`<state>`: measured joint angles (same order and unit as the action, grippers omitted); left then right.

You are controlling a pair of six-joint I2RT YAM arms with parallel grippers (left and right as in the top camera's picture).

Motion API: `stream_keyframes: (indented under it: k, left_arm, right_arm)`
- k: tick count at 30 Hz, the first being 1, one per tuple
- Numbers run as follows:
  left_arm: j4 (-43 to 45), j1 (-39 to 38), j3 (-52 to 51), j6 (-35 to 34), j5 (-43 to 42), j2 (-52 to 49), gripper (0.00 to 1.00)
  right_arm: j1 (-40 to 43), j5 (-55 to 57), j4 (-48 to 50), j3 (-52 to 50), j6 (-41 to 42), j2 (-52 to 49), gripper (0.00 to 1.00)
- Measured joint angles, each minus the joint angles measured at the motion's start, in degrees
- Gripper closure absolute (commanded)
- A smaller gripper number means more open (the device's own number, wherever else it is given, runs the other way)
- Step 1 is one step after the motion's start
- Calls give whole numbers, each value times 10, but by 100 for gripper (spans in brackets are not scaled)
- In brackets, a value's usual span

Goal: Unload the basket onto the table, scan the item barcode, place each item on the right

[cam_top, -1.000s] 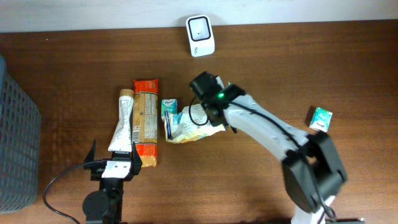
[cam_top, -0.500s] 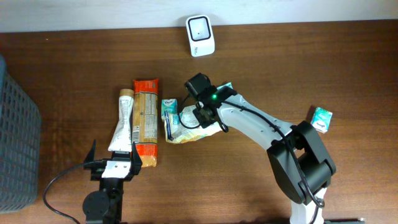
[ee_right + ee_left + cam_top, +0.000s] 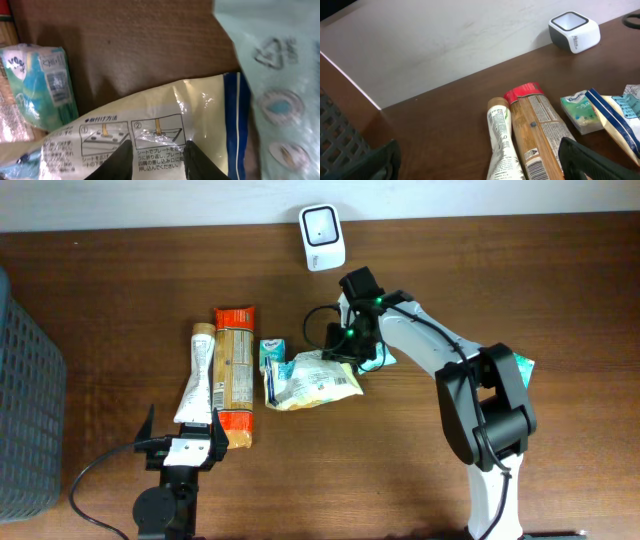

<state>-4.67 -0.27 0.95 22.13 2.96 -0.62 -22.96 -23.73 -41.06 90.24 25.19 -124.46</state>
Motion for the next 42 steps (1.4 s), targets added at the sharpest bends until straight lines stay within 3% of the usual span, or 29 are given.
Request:
stream_keyframes:
  k: [4,14,20,22,25,26,29,37,40,41,42]
  left_arm:
    - [0,0,0,0,0,0,1]
    - [0,0,0,0,0,0,1]
    - [0,0,0,0,0,0,1]
    - [0,0,0,0,0,0,1]
    - [0,0,0,0,0,0,1]
    - [0,0,0,0,0,0,1]
    - [0,0,0,0,0,0,1]
    - [0,0,0,0,0,0,1]
    - [0,0,0,0,0,0,1]
    - [0,0,0,0,0,0,1]
    - [0,0,0,0,0,0,1]
  right_arm:
    - [45,-8,-68,1,5,0,66]
    - [84,13,-99,1,-19,0,67]
    - [153,-45,-143,1,-106,6,69]
    - [174,-60,-163,1,-122,35,59]
    - [215,-66,-162,6,-132,83,36]
    - [230,-66,-158,9,-134,90,34]
    - [259,-68,-143,7,-136,83,30]
    - [233,-74,-67,-13,-130,0,30]
    - [216,-79,-40,-12,-127,-4,35]
    - [209,-75,-36,-11,-116,-6,45]
    - [202,-67,-35,-8,-106,-9,69]
